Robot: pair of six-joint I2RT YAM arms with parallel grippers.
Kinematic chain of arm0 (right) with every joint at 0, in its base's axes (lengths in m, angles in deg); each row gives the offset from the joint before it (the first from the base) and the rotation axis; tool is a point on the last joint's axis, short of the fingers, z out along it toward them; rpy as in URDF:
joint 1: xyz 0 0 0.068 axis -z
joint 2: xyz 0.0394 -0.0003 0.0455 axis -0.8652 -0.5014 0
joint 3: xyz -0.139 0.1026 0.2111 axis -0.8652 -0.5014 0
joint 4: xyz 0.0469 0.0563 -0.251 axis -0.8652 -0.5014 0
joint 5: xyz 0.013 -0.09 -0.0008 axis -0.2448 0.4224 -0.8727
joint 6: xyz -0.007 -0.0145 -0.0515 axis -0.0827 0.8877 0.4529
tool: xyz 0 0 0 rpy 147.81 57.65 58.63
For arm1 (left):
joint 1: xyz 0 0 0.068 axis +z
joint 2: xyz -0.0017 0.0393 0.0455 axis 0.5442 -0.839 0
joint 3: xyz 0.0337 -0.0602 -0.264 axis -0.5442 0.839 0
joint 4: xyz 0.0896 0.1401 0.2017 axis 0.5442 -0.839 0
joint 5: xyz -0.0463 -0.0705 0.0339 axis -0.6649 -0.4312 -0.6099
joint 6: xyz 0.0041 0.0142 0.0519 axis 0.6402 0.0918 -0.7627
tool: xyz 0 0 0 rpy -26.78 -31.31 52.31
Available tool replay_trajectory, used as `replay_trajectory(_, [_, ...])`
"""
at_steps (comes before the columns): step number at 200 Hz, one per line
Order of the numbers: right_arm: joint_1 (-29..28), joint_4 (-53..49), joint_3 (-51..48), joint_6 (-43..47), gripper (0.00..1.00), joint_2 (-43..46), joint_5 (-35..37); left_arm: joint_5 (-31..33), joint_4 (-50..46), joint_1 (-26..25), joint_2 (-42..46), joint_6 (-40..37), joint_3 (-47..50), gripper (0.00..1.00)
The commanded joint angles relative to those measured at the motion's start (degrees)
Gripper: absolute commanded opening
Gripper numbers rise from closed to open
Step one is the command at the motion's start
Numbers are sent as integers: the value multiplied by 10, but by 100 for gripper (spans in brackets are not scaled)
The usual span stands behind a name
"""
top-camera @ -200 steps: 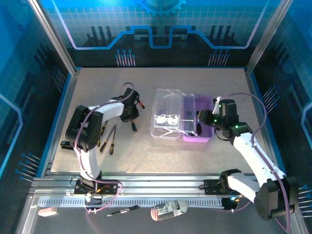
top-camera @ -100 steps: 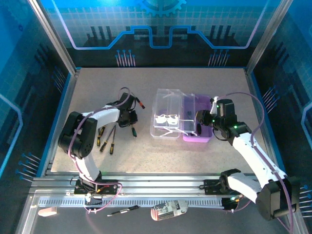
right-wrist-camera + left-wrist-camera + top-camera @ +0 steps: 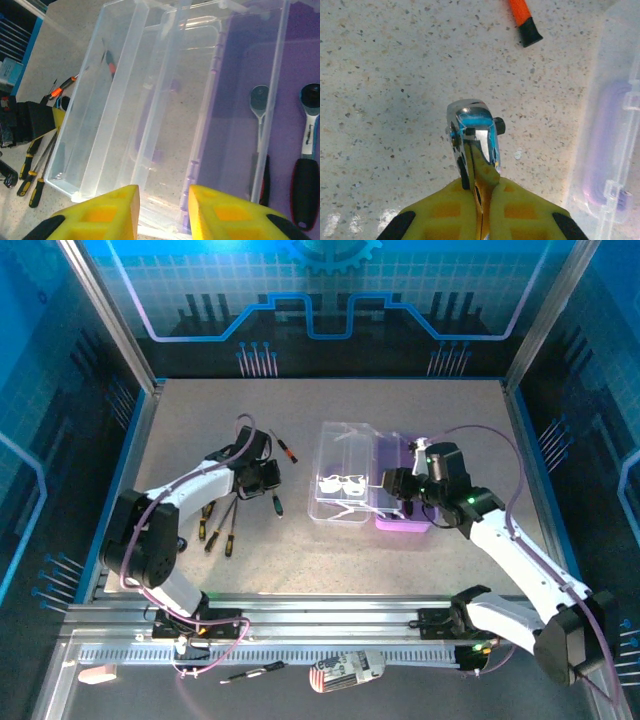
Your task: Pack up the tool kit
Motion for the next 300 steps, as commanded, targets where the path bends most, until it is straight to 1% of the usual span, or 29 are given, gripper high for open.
replay_trajectory(1, [-46, 15, 26, 4, 33, -16, 2, -27, 10, -2, 33, 15, 7, 3])
replay_trajectory(19, [-98, 10, 46, 17, 36, -37, 21, -35, 3, -1, 44, 18, 3, 3])
replay_trajectory(42, [-148, 15, 81, 18, 38, -65, 39, -45, -1, -3, 62, 22, -1, 3])
replay_trajectory(75, [-205, 30, 117, 15, 44, -119, 44, -59, -2, -9, 95, 34, -6, 2])
replay_trajectory(99, [-232, 35, 144, 18, 46, -156, 44, -65, -2, -23, 118, 42, -12, 2])
replay_trajectory(132, [-257, 38, 175, 19, 48, -198, 41, -63, 15, -52, 144, 47, -11, 1])
replay_trajectory(182, [-280, 53, 203, 8, 55, -255, 34, -62, 47, -85, 162, 74, -14, 0])
replay_trajectory(242, [-285, 70, 217, -11, 57, -299, 20, -63, 55, -95, 162, 82, -21, 0])
replay_trajectory(273, [-285, 77, 218, -18, 50, -306, 20, -62, 55, -95, 164, 82, -22, 0])
replay_trajectory(290, [-285, 82, 217, -21, 36, -304, 21, -61, 56, -95, 163, 81, -22, 0])
replay_trajectory(300, [-285, 85, 214, -25, 31, -302, 22, -59, 55, -95, 164, 81, -22, 0])
